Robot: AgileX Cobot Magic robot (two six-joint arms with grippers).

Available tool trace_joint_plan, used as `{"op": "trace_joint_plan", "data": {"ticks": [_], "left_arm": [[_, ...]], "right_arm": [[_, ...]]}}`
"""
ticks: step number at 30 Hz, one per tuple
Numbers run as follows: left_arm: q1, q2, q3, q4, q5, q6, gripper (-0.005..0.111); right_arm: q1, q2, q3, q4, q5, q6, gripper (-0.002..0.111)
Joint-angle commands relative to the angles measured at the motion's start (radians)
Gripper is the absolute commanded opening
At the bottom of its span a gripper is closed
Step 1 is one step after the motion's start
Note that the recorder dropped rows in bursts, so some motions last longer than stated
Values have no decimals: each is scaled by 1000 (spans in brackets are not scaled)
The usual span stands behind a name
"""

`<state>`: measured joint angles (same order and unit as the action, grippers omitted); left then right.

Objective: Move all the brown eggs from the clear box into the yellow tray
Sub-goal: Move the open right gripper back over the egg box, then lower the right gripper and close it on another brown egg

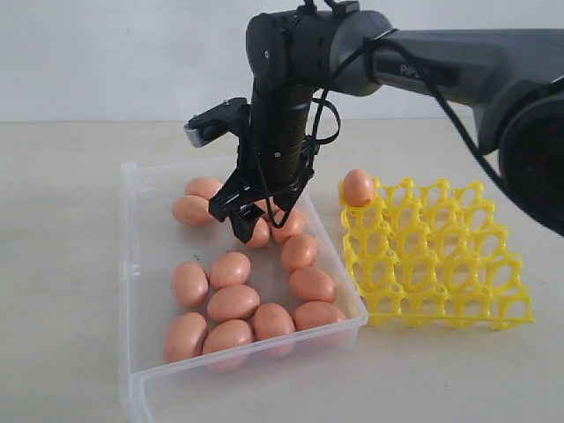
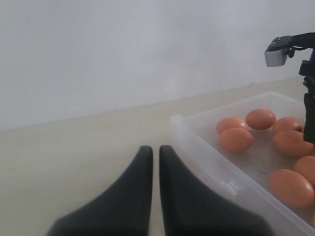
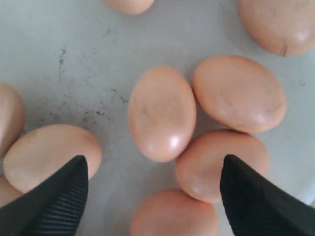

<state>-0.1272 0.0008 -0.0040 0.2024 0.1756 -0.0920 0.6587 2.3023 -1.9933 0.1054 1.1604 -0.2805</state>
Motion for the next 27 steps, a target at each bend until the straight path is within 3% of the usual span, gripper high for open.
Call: {"op": "trace_joint_plan", "data": {"ticks": [1,27], "left_arm": [[-6,-1,4,-2,-3,-5,4],[-6,-1,4,-2,-3,-5,4]], "right_arm": [[2,47,-87,-10,13,-10,66],[19,106,-143,31,29,-35,66]]}}
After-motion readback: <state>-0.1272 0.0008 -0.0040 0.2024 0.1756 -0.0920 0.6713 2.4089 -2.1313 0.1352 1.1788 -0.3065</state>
